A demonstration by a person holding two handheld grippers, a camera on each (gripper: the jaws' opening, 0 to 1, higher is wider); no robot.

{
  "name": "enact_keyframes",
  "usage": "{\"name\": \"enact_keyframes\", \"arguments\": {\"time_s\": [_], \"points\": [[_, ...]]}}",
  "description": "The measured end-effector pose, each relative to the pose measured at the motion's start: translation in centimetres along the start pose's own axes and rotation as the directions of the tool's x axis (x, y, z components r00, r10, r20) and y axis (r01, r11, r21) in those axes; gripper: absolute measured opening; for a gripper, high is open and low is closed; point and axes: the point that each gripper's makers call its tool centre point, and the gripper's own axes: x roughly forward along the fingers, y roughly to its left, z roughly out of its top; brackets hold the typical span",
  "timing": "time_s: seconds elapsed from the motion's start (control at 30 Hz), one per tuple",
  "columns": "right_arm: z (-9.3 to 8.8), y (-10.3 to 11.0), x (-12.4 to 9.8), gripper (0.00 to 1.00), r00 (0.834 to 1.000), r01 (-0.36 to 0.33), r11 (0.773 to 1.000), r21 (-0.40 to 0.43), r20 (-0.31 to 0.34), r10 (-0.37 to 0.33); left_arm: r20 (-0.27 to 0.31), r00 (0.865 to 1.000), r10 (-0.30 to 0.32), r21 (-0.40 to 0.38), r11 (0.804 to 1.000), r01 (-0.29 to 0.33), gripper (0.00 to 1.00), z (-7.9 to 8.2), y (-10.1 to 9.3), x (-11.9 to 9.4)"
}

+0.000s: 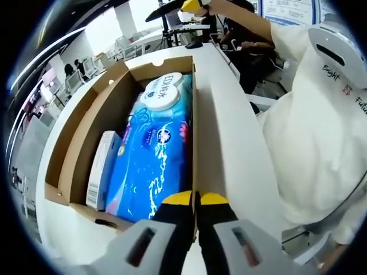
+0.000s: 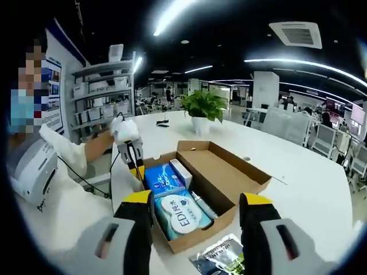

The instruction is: Operate the shoe box by opening the lid, removing the specified soft item, and placing it in the target area until the item is outside and the box remains undamaged.

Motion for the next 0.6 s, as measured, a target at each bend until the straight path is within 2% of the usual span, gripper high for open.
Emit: {"name": "enact_keyframes", "arguments": {"time_s": [0.03, 0.07, 0.1, 0.13, 0.2, 0.23, 0.33, 0.37, 0.4, 0.5, 0.53, 0.57, 0.6], "points": [[0.1, -0.2, 0.1, 0.46, 1.000, 0.006, 1.000, 0.004, -0.012, -0.006, 0.000, 1.000, -0.001, -0.005, 1.000, 0.001, 0.01, 0.0, 0.0, 0.0], [0.3, -0.2, 0.3, 0.44, 1.000, -0.001, 1.000, -0.008, -0.017, 0.000, 0.000, 1.000, -0.002, -0.009, 1.000, 0.002, 0.01, 0.0, 0.0, 0.0], [0.7, 0.1, 0.4, 0.46, 1.000, -0.029, 0.999, -0.037, -0.004, 0.029, 0.001, 1.000, -0.003, -0.012, 1.000, 0.003, 0.01, 0.0, 0.0, 0.0], [1.4, 0.7, 0.7, 0.50, 0.995, -0.087, 0.995, -0.039, 0.035, 0.088, 0.001, 1.000, -0.004, -0.016, 1.000, 0.004, 0.01, 0.0, 0.0, 0.0], [1.0, 0.8, 1.1, 0.49, 0.992, -0.125, 0.992, 0.028, 0.015, 0.124, 0.007, 1.000, -0.005, -0.011, 1.000, 0.005, 0.01, 0.0, 0.0, 0.1], [1.0, 1.0, 1.4, 0.47, 0.988, -0.151, 0.988, 0.020, 0.014, 0.151, 0.010, 1.000, -0.005, -0.009, 1.000, 0.005, 0.01, 0.0, 0.0, 0.1], [0.3, 1.1, 2.5, 0.47, 0.988, -0.146, 0.989, -0.020, -0.045, 0.145, 0.009, 1.000, -0.007, -0.001, 1.000, 0.007, 0.01, 0.0, 0.0, 0.1], [0.1, 1.0, 3.1, 0.47, 0.989, -0.139, 0.988, -0.068, -0.067, 0.135, 0.007, 1.000, -0.009, 0.002, 1.000, 0.009, 0.01, 0.0, 0.0, 0.1], [0.2, 1.2, 3.8, 0.48, 0.987, -0.154, 0.985, -0.083, -0.055, 0.149, 0.004, 1.000, -0.009, 0.003, 1.000, 0.009, 0.01, 0.0, -0.1, 0.1], [-0.3, 1.5, 4.6, 0.50, 0.978, -0.188, 0.979, -0.077, -0.111, 0.179, -0.010, 1.000, 0.003, 0.023, 1.000, -0.003, 0.01, 0.0, -0.2, 0.2], [-0.3, 1.5, 5.0, 0.51, 0.975, -0.194, 0.977, -0.090, -0.124, 0.182, -0.012, 1.000, 0.003, 0.021, 1.000, -0.003, 0.01, 0.0, -0.2, 0.2], [-0.7, 1.2, 5.1, 0.52, 0.972, -0.184, 0.977, -0.112, -0.171, 0.164, -0.012, 1.000, -0.003, 0.011, 1.000, 0.003, 0.01, 0.0, -0.1, 0.2], [-0.5, 1.3, 5.3, 0.53, 0.970, -0.191, 0.973, -0.132, -0.175, 0.167, -0.009, 1.000, -0.010, 0.000, 1.000, 0.010, 0.01, 0.0, 0.0, 0.2]]}}
